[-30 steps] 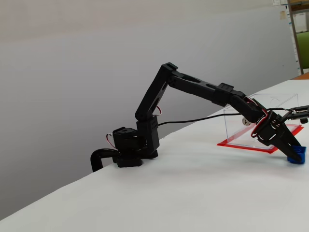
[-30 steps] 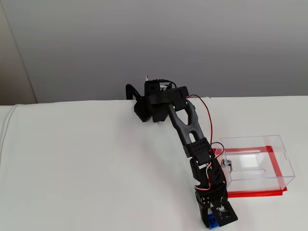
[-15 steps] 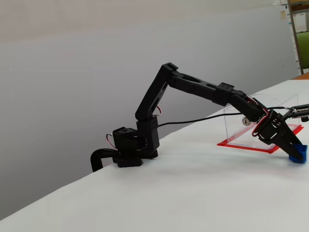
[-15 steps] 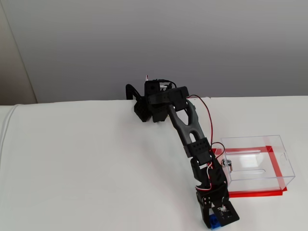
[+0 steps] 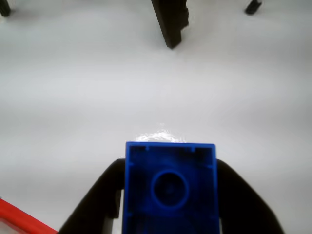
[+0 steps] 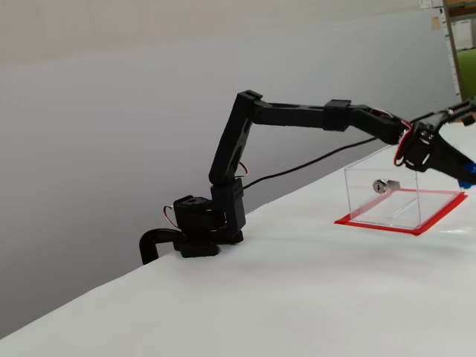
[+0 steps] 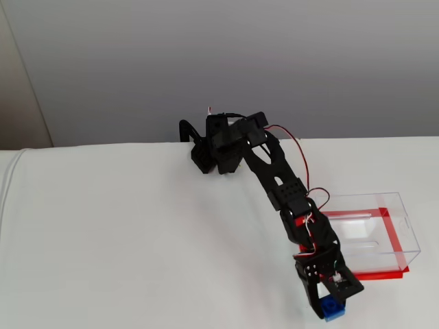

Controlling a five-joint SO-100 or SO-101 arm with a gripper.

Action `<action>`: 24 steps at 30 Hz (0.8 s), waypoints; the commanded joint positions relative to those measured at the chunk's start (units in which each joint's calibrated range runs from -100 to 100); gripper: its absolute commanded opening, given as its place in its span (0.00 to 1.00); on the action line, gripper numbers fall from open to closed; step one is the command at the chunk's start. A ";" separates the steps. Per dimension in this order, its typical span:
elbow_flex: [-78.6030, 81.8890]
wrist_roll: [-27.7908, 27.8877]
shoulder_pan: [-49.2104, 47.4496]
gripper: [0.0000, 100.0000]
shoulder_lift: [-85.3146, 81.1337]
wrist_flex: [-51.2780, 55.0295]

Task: Pick the blue lego brick and place it into the transparent box

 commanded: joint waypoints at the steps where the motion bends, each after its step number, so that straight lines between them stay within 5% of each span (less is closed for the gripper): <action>1: -3.33 1.22 0.41 0.15 -10.18 0.26; 24: 2.46 2.31 -5.21 0.16 -26.55 9.75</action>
